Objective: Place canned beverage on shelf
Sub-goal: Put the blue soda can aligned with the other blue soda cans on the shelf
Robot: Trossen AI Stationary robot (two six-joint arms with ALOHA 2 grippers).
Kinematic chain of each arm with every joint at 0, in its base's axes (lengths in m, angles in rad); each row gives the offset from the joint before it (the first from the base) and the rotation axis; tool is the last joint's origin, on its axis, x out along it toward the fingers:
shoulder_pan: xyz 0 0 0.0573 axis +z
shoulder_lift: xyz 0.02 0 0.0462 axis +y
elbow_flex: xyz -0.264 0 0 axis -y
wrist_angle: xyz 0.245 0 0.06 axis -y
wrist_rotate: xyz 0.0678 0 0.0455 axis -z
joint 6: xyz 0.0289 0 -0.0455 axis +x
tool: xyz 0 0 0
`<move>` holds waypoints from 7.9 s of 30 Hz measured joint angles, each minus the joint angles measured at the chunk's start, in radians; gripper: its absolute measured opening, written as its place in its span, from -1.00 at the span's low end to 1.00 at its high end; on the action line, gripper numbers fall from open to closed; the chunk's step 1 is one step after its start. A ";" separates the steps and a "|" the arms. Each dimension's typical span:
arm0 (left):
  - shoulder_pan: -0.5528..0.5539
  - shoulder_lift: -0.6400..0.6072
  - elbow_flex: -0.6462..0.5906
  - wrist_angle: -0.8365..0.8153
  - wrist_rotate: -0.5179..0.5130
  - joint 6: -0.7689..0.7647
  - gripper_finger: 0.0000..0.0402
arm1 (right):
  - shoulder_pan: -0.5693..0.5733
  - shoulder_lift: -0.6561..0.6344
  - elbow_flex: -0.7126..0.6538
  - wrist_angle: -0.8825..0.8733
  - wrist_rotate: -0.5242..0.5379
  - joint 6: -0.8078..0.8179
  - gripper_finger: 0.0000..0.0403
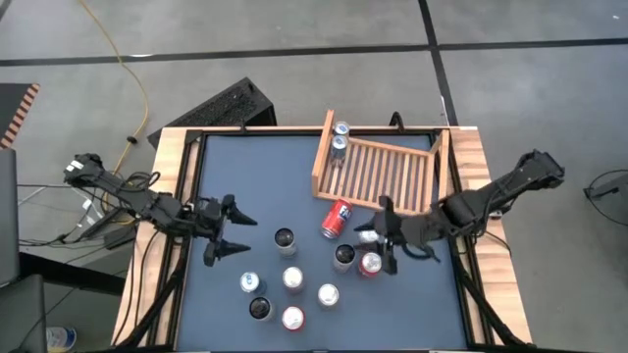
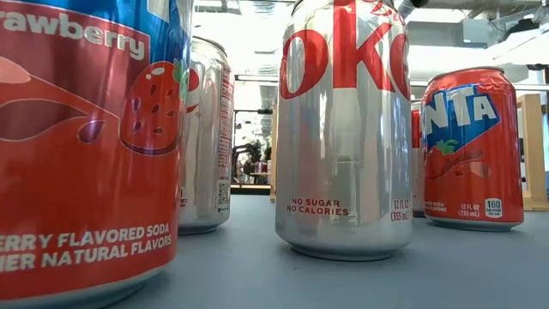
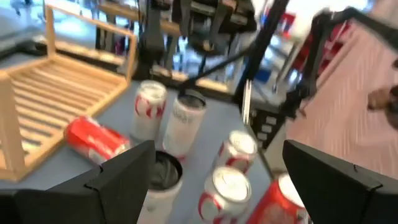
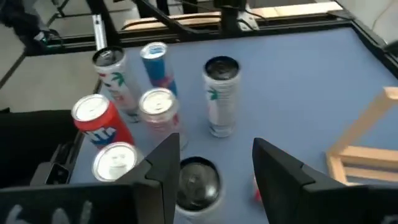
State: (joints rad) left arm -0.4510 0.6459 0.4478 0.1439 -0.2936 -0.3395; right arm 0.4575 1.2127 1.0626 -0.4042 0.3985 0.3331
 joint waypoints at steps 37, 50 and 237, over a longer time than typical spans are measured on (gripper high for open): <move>-0.507 0.537 0.243 -0.433 -0.496 -0.383 0.70 | 0.018 0.134 0.000 -0.028 0.044 0.119 -0.11; -0.505 0.536 0.165 -0.250 -0.491 -0.348 0.70 | 0.018 0.134 0.000 -0.038 0.044 0.120 -0.11; 0.358 0.452 0.465 -0.150 0.908 0.665 0.60 | -0.251 0.719 0.507 0.509 -0.646 -0.239 -0.22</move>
State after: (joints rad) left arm -0.0925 1.0980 0.9127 -0.0058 0.6144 0.3252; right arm 0.2070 1.9320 1.5696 0.1045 -0.2472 0.0943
